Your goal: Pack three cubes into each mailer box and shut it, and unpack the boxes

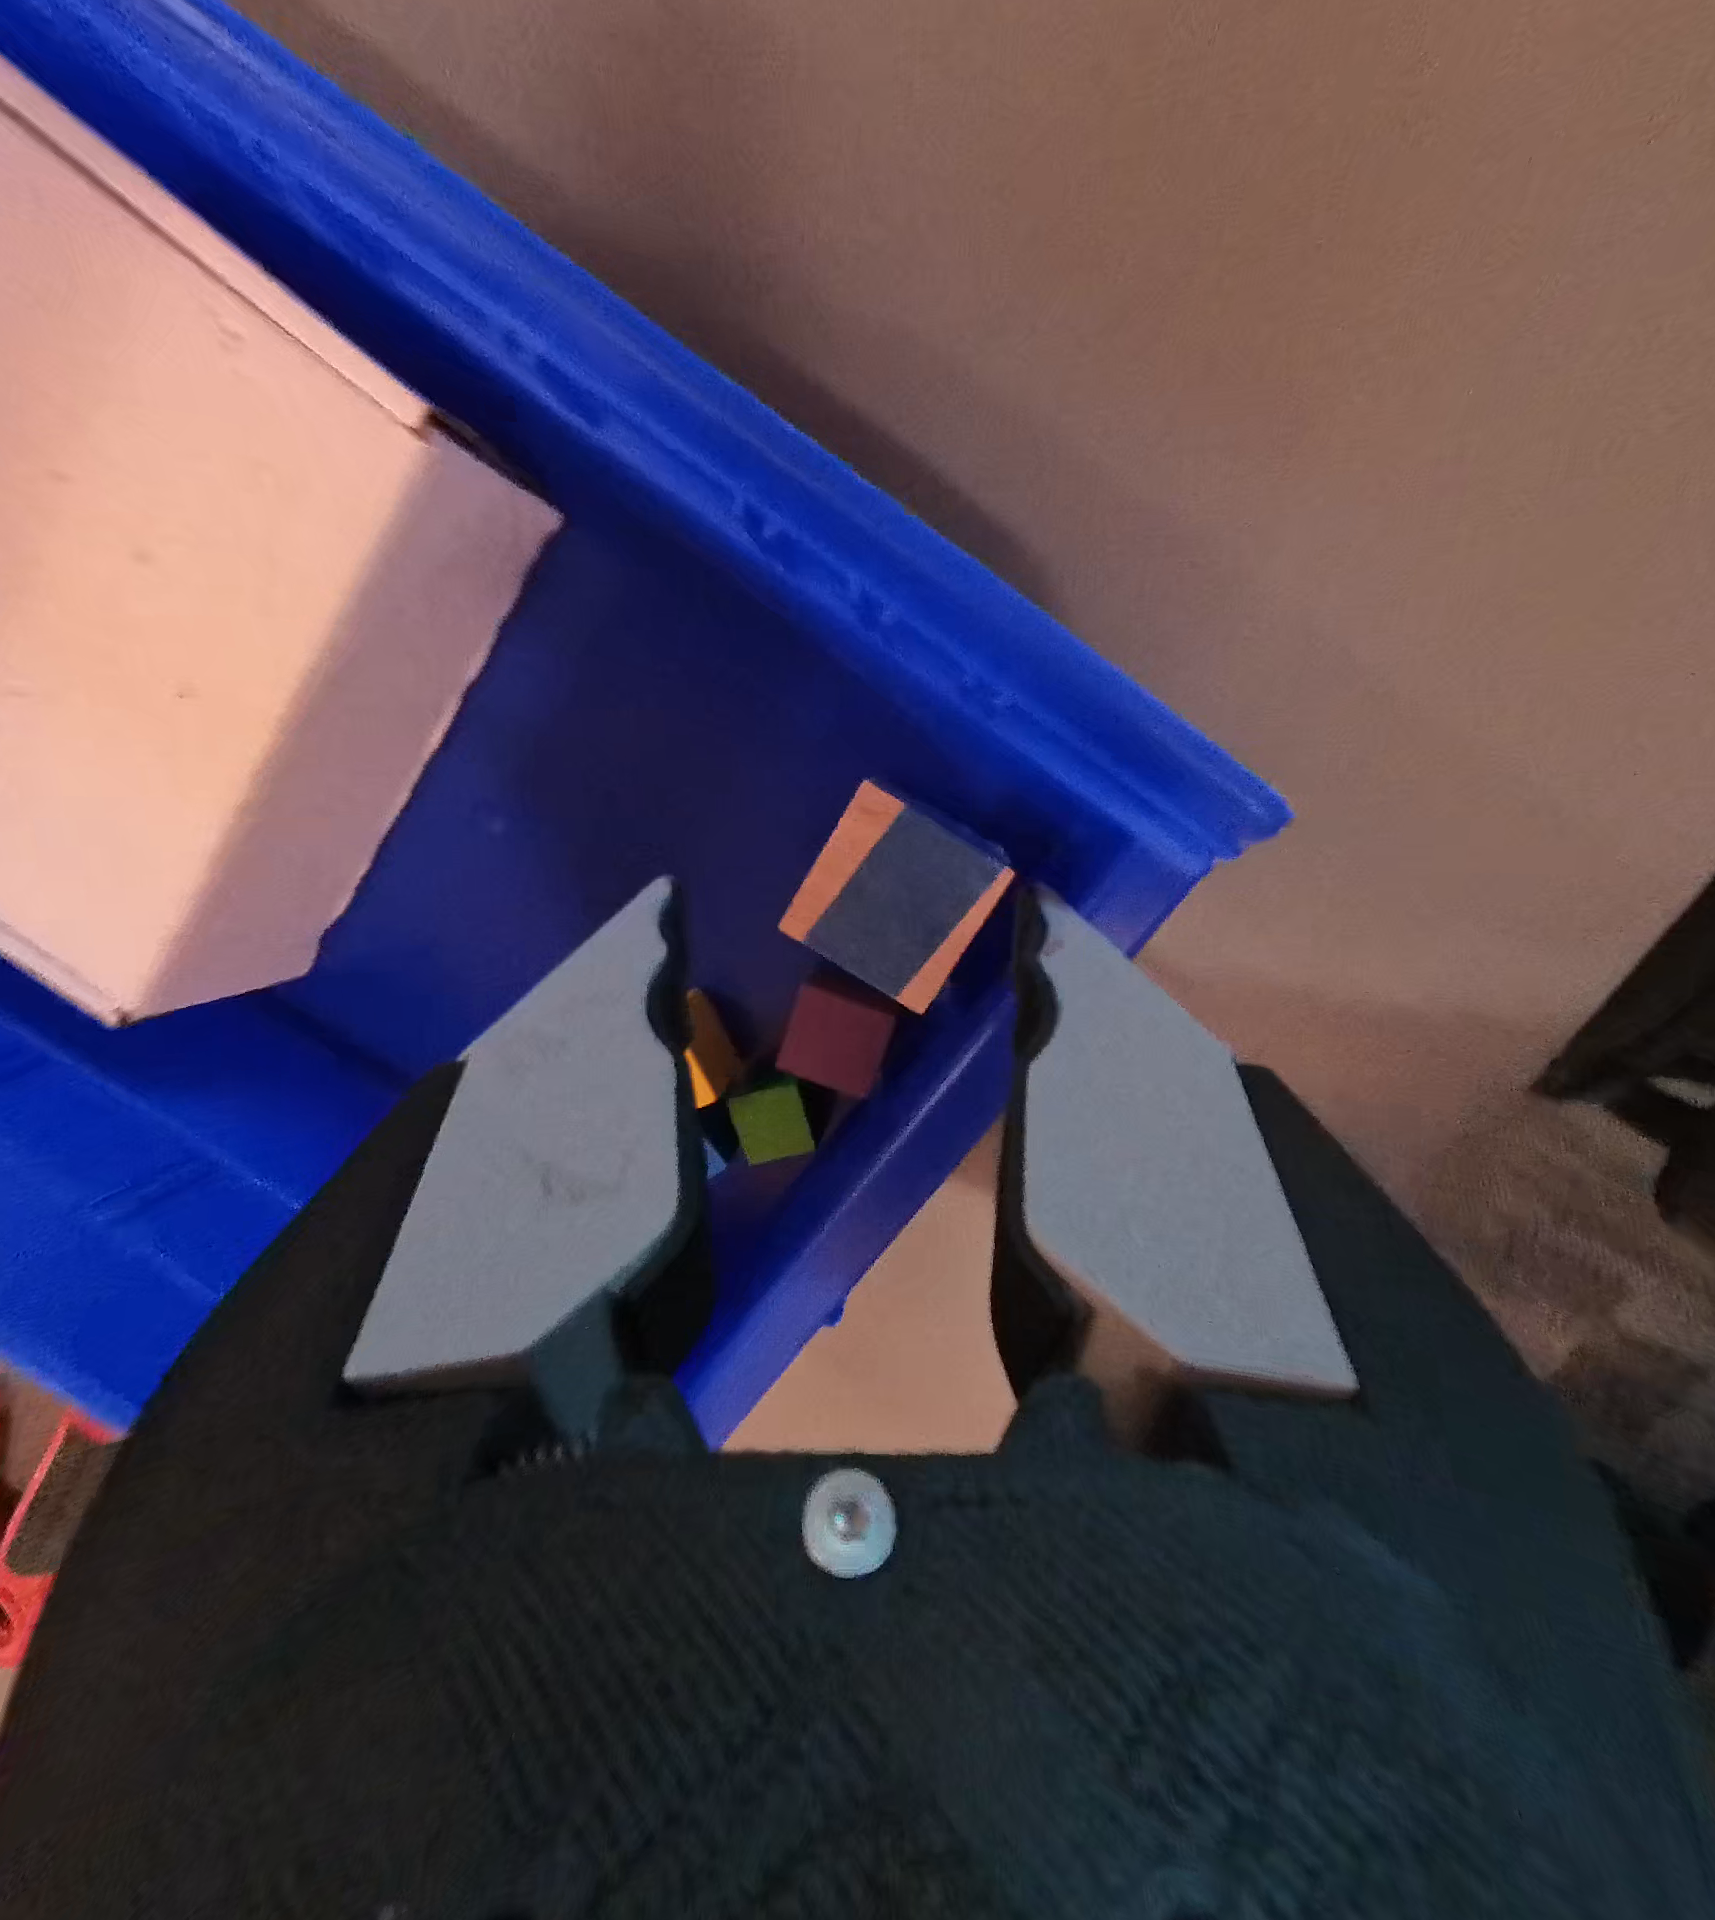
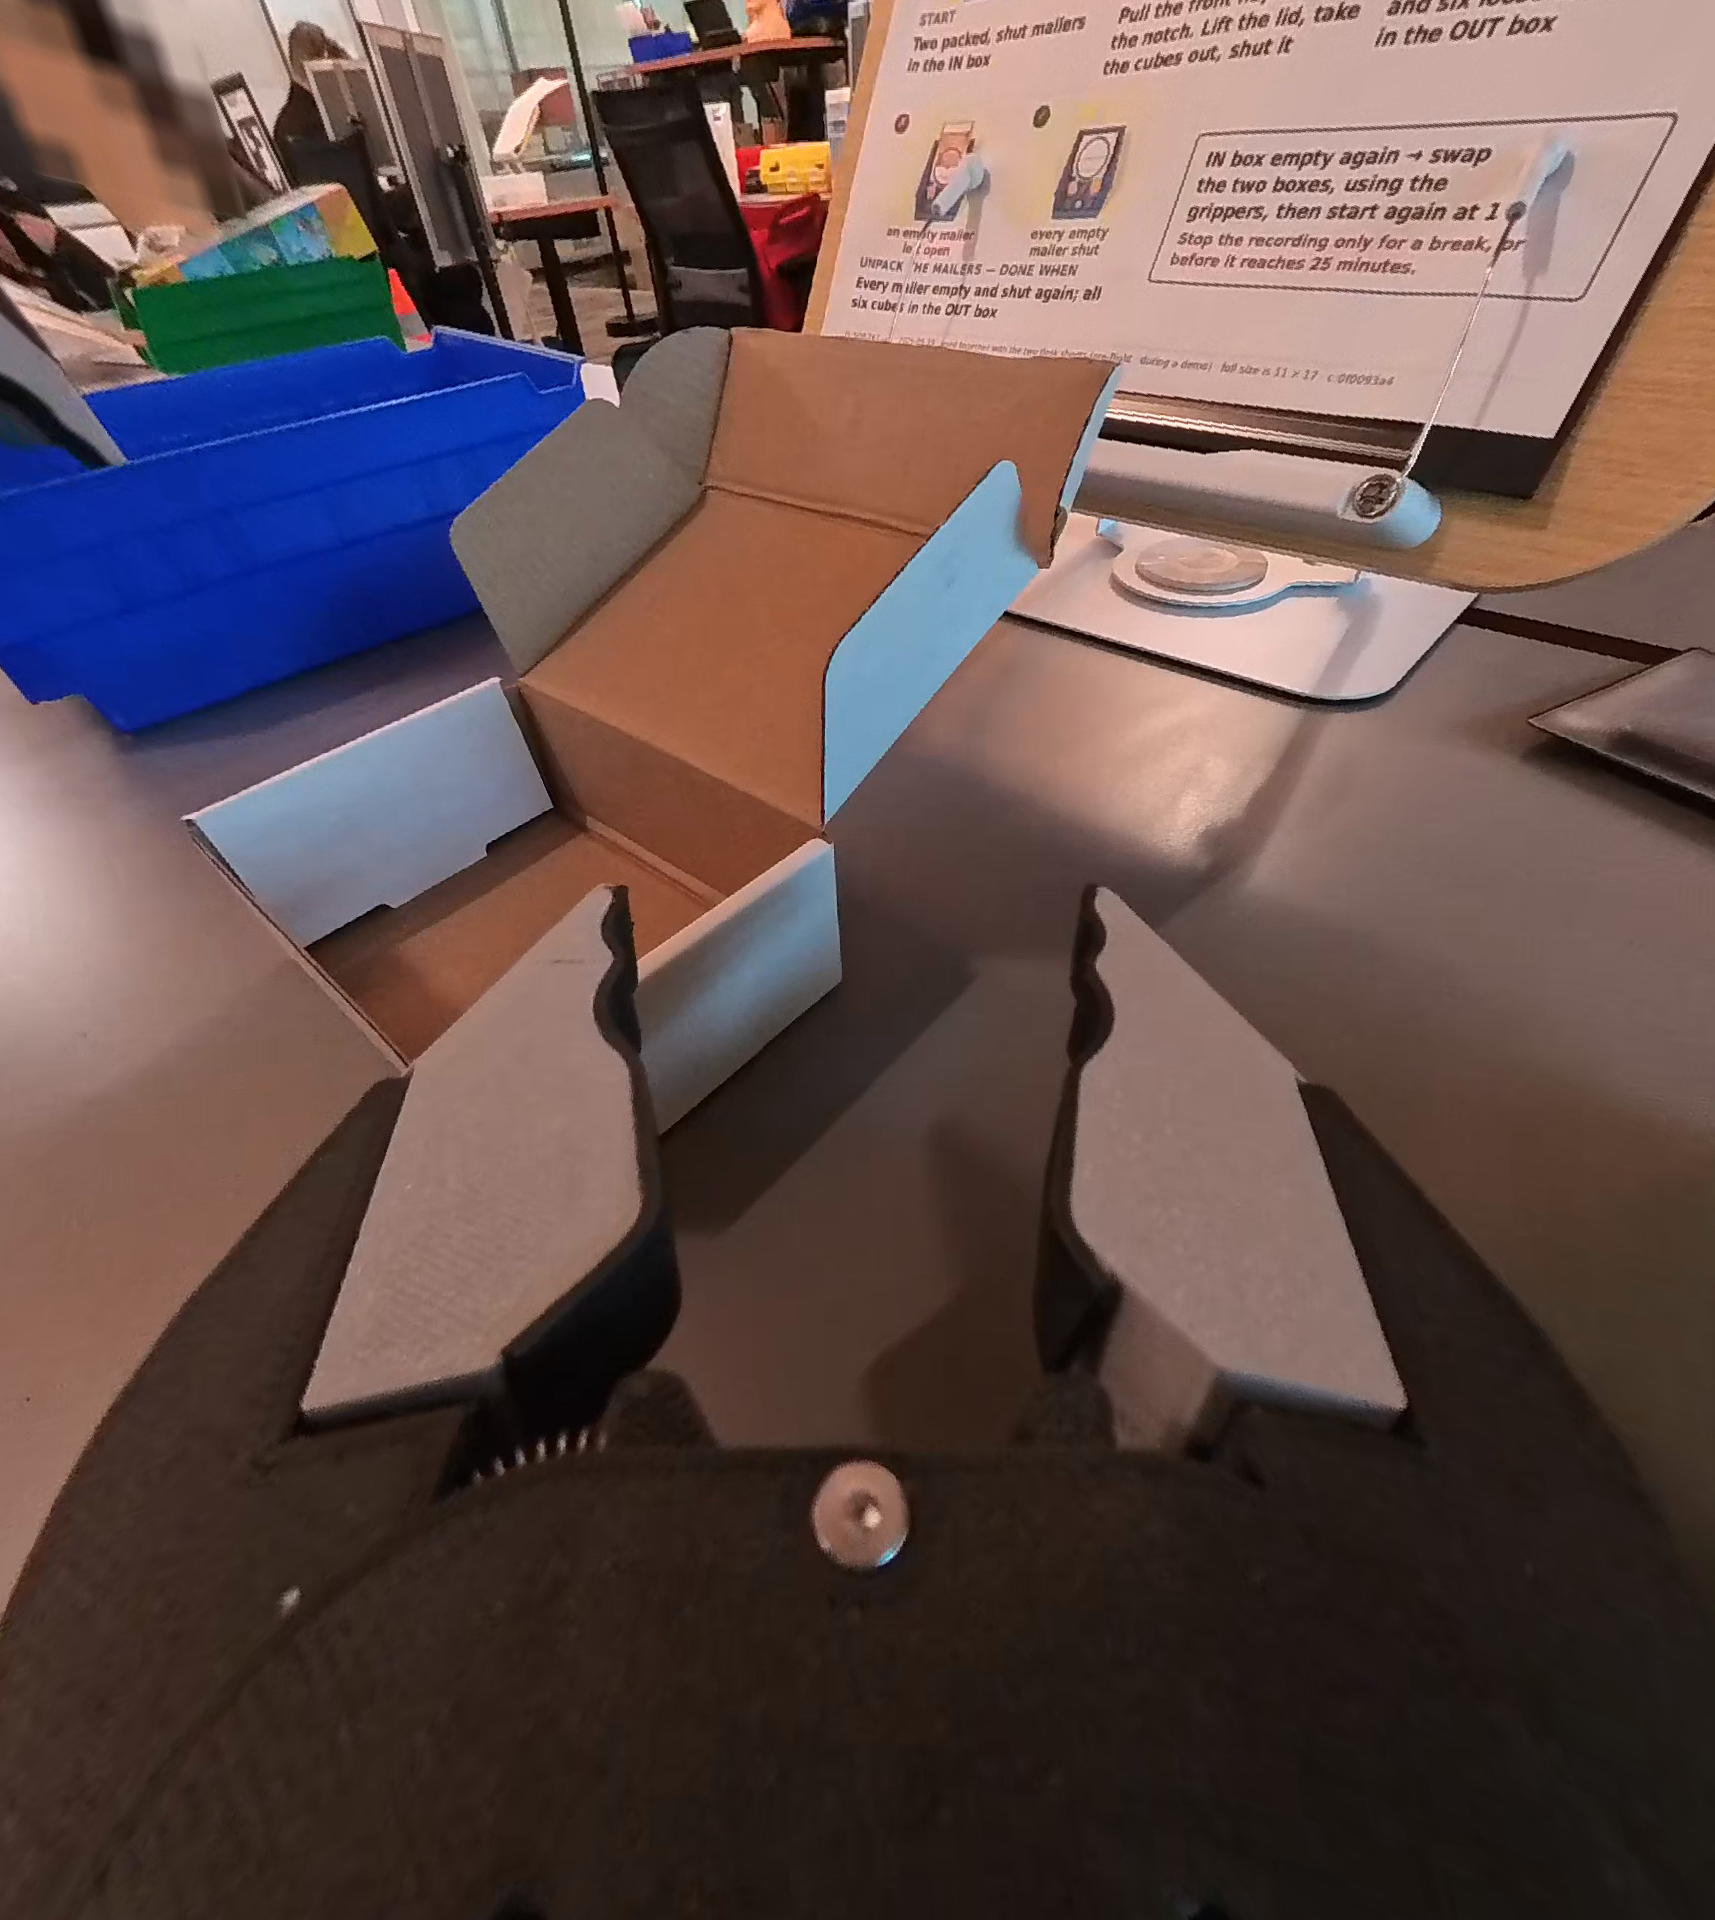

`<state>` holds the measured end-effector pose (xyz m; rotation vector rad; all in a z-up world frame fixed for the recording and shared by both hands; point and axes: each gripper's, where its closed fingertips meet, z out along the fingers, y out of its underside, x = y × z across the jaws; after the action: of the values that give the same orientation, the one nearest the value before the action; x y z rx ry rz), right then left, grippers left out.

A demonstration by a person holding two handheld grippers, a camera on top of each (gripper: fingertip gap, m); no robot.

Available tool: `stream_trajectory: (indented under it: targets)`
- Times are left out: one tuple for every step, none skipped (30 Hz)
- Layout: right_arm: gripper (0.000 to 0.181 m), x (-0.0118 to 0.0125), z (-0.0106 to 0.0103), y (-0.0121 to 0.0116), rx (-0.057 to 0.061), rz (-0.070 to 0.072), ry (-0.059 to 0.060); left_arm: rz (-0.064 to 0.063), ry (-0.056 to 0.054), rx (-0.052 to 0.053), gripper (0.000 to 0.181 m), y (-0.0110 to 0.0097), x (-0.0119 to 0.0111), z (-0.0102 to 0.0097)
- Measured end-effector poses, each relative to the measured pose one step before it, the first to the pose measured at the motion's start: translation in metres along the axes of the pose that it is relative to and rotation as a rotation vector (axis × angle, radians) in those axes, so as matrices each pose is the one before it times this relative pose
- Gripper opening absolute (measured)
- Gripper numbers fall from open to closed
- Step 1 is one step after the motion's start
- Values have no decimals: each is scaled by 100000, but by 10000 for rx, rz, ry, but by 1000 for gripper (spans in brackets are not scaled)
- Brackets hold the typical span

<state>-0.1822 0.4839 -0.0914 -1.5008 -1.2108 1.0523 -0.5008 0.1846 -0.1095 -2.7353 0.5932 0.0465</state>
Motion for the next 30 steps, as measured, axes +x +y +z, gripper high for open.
stream_trajectory:
  targets:
    - [83, 6, -7, -12, 8, 30, -19, 203, 199, -264, 63, 172, 359, 594]
    - [83, 5, -10, -5, 2, 34, -24, 228, 34, -253, 63, 112, 110, 543]
    - [83, 11, 0, 6, -2, 36, -25, 204, -63, -320, 63, 192, -68, 520]
    - [83, 10, 14, -1, -7, 37, -23, 177, -40, -383, 63, 269, -67, 547]
    - [83, 6, 10, 19, -13, 31, -22, 145, 37, -395, 61, 321, 18, 560]
    - [83, -8, 22, 12, -17, 20, -20, 41, 203, -90, 57, -138, 182, 350]
    - [83, -9, 12, 12, -14, 6, -15, 48, 88, -256, 55, 166, 17, 469]
    - [83, -23, 13, 7, -7, -9, -12, 54, 111, -334, 47, 352, 97, 622]
    - [82, -29, 5, -12, 4, -22, -2, -6, -21, -119, 47, 40, -133, 518]
    - [82, -17, -17, -21, 15, -28, 8, 14, 147, -14, 47, -62, 61, 206]
    - [82, -3, -34, -35, 28, -14, 7, 27, 121, -26, 47, 6, 29, 11]
    - [81, 6, -35, -46, 34, 10, -3, 31, 46, -79, 47, 136, -24, -75]
    - [81, 5, -31, -38, 33, 29, -16, 41, -44, -165, 46, 397, -83, -159]
    - [81, 12, -42, -45, 30, 36, -22, 73, -318, -144, 46, 486, -456, -326]
    - [81, 5, -26, -43, 27, 30, -21, 53, -488, -17, 46, 373, -713, -563]
    - [81, -7, -20, -41, 25, 12, -23, -29, -488, 88, 46, 243, -778, -798]
    - [80, -23, -6, -51, 25, -7, -20, -74, -582, 209, 46, 62, -952, -1029]
    - [80, -37, 16, -45, 20, -21, -14, -76, -627, 346, 46, -162, -1016, -1220]
    - [80, -38, 31, -24, 1, -31, -9, -82, -476, 442, 46, -391, -809, -1291]
    - [80, -30, 49, 21, -21, -38, -6, -58, -438, 418, 46, -503, -745, -1285]
    - [80, -44, 40, 23, -28, -42, -3, 36, -450, 351, 46, -558, -686, -1229]
    - [79, -50, 36, 12, -18, -47, -4, 89, -378, 354, 46, -750, -493, -1186]
    - [79, -46, -3, -13, 0, -53, -1, 112, -243, 385, 46, -1003, -210, -1126]
    - [79, -53, -20, -35, 21, -60, 3, 160, -146, 393, 46, -1222, 28, -1058]
    - [79, -57, -40, -32, 29, -51, -6, 249, -151, 358, 46, -1389, 141, -959]
    - [79, -59, -23, -14, 18, -28, -16, 332, -158, 366, 45, -1598, 251, -852]
    - [79, -34, -26, -4, 9, -7, -9, 379, -82, 414, 46, -1837, 450, -750]
    - [79, -19, -14, 19, 4, 5, -7, 377, -15, 412, 46, -1965, 579, -585]
    - [79, -22, -16, 9, 4, 7, -8, 358, 51, 414, 46, -2050, 671, -403]
    - [79, -5, -20, -1, 13, 2, 8, 329, 114, 416, 46, -2082, 738, -218]
